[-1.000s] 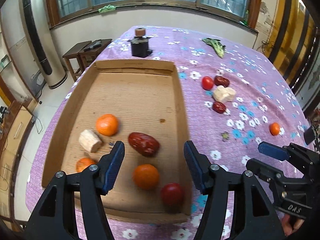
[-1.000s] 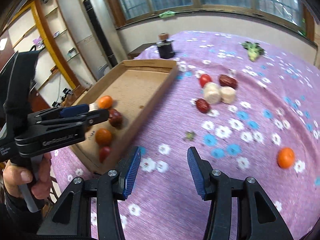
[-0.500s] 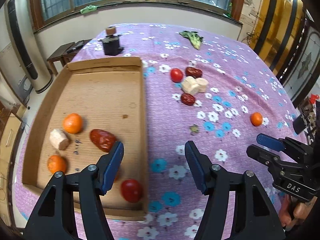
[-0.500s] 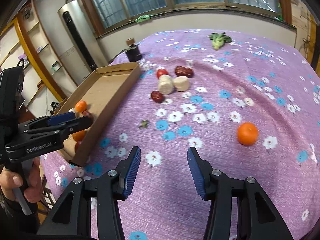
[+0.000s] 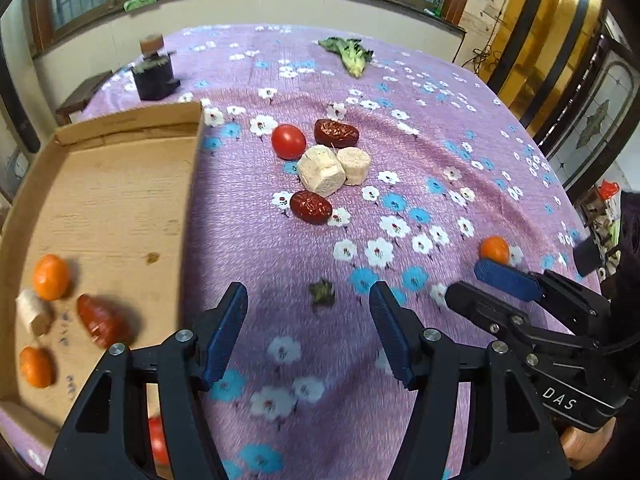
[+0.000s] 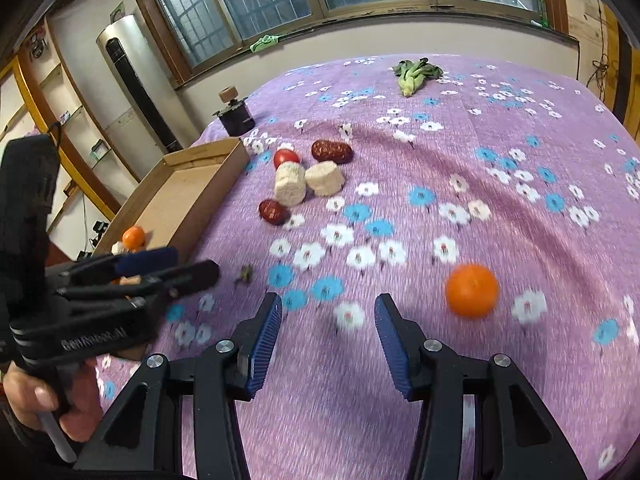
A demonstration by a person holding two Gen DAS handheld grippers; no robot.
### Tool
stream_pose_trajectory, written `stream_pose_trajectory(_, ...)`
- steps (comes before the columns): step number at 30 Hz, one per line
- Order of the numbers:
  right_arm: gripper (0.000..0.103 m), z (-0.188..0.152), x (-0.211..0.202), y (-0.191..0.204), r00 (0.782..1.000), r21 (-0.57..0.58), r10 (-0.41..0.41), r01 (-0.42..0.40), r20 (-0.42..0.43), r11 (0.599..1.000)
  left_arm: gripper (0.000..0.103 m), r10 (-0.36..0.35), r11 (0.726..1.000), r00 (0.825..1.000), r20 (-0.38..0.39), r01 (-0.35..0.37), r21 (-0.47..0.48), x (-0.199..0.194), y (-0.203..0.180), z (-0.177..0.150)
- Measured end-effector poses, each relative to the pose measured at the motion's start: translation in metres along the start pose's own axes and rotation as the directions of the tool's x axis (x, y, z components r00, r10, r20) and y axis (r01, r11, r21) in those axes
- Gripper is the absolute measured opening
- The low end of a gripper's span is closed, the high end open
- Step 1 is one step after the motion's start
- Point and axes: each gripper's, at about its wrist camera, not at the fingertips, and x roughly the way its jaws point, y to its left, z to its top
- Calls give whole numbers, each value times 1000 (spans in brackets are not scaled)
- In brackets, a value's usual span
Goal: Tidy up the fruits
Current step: 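Move both grippers back toward the remaining fruits on the cloth, then grasp a red date with the left gripper while the right grasps a yam piece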
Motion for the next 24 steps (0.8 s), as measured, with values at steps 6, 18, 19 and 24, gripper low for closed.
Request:
stream_pose_trajectory(6, 46, 34, 36, -1, 1000, -28, 3, -4, -17, 1000, 62, 20, 1000, 1000, -16, -20, -14, 18, 6, 15)
stream_pose_trajectory(18, 43, 87, 99, 2, 998, -96, 3, -10, -70, 995, 62, 37, 998, 998, -49, -35, 52, 48, 9, 37)
stream_pose_trajectory(19, 42, 90, 102, 0, 997, -81, 24, -30, -78, 996, 62, 41, 998, 998, -52, -38, 53, 50, 7, 39)
stream_pose_trajectory(24, 21, 86, 96, 6, 997, -109, 14, -22, -73, 994, 61, 82, 993, 996, -39, -79, 83, 60, -2, 45)
